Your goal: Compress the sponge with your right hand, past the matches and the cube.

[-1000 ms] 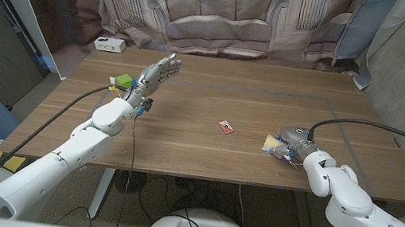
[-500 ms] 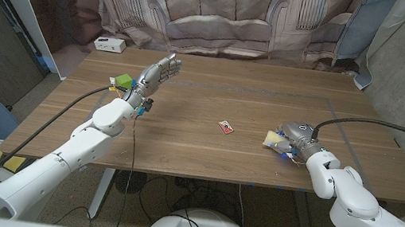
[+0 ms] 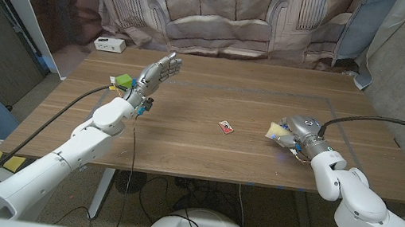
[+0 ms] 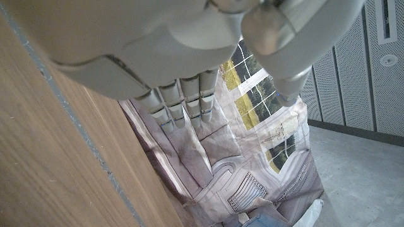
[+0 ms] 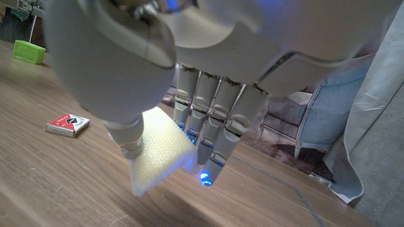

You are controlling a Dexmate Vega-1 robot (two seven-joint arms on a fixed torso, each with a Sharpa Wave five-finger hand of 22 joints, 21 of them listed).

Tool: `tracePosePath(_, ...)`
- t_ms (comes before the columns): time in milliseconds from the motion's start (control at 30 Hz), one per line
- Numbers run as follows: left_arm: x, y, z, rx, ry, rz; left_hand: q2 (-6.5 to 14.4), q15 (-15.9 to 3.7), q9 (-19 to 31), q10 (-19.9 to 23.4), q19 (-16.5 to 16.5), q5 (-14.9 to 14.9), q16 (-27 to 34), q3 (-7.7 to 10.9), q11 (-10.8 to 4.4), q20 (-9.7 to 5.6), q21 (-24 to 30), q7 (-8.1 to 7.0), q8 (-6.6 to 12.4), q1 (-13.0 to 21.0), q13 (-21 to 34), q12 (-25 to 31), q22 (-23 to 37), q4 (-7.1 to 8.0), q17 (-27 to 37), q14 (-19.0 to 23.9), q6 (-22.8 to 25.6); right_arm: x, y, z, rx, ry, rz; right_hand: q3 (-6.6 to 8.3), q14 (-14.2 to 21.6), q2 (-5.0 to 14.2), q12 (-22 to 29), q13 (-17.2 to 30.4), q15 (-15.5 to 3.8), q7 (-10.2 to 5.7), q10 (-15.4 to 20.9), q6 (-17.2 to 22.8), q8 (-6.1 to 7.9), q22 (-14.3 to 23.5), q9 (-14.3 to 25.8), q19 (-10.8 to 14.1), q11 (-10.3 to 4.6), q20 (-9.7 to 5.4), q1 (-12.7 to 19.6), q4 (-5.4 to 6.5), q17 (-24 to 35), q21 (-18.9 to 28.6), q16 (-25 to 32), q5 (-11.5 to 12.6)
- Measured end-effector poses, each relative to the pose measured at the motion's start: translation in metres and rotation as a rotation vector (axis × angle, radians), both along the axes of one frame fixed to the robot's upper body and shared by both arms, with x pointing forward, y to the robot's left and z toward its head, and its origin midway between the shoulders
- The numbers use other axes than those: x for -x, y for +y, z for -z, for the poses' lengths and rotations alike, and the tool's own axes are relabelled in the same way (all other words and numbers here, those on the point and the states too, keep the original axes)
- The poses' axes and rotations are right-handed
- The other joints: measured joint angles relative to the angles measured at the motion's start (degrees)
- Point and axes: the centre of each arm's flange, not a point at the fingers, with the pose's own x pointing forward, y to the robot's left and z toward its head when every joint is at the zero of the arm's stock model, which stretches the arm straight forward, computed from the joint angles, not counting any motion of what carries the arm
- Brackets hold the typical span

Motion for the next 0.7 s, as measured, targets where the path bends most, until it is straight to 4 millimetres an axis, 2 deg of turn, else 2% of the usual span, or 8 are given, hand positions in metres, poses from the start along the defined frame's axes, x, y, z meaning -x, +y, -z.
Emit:
tracePosePath(567, -0.001, -0.002, -0.003, -0.001, -0.004, 0.002, 0.0, 0.0, 0.0, 0.0, 0.0, 0.0, 0.0, 0.0, 0.0, 0.0, 0.0, 0.0, 0.0, 0.0, 0.0, 0.0, 0.0, 0.0, 0.0, 0.0, -0.01, 0.016, -0.002, -0.012, -0.032, -0.091, -0.015, 0.0, -0.02, 0.0, -0.42, 0.0, 0.02, -0.31, 0.52, 0.31, -0.32, -0.01, -0.06, -0.03, 0.1, 0.03, -0.01, 0.0, 0.33, -0.1, -0.47, 0.0)
tracePosePath(700, -0.002, -0.003, -0.003, 0.0, -0.003, 0.001, 0.0, 0.0, 0.0, 0.0, 0.0, 0.0, 0.0, 0.0, 0.0, 0.0, 0.0, -0.2, 0.0, 0.0, 0.0, 0.0, 0.0, 0.0, 0.0, 0.0, 0.2, 0.019, -0.002, -0.015, -0.037, -0.117, -0.023, 0.0, -1.19, -0.01, -0.65, 0.0, 0.32, -0.31, 0.52, 0.31, -0.72, -0.01, -0.1, -0.75, 0.1, 0.31, -0.01, 0.0, 0.56, -0.4, -0.8, 0.0)
